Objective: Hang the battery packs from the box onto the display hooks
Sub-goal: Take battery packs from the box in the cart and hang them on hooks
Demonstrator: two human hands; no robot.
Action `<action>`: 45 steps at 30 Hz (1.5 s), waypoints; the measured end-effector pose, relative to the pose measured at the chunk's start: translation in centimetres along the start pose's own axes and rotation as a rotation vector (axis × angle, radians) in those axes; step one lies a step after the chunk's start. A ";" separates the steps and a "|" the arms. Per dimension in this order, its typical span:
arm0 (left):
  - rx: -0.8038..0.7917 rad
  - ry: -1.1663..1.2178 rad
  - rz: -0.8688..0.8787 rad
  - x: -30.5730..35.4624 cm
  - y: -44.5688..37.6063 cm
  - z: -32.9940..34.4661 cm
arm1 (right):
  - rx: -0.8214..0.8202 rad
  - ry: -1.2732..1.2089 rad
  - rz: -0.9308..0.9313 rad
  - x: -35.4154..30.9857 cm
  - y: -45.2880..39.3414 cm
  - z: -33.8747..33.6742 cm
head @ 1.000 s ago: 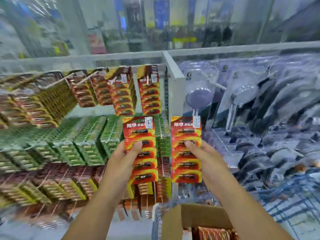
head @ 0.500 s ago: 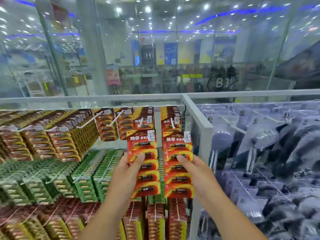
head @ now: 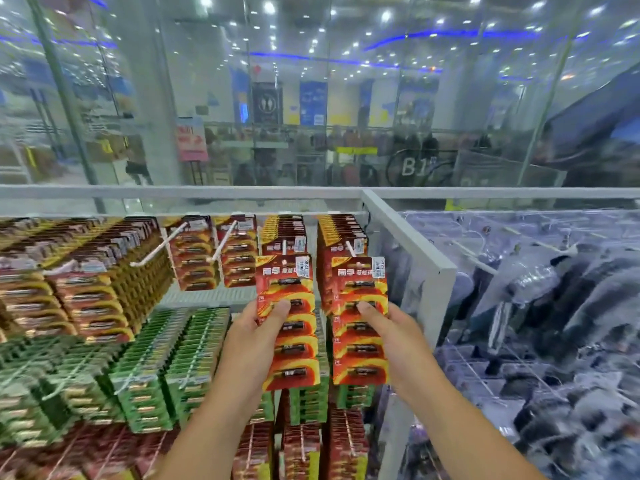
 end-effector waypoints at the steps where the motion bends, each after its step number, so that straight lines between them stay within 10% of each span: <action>1: -0.006 0.000 -0.002 -0.1 -0.3 0.0 | 0.005 0.003 -0.012 0.1 -0.1 0.1; 45: 0.059 -0.429 0.233 -3.3 -8.2 -4.8 | 0.408 0.232 -0.108 4.6 -7.0 1.3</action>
Point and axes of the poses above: each hand's wrist, its own y-axis away from the middle knuckle, its own z-axis out of the palm, x = y × z, the point moved 5 cm from there along -y, towards the middle knuckle, and after that the axes turned 10 degrees about y, right-handed, at the moved point
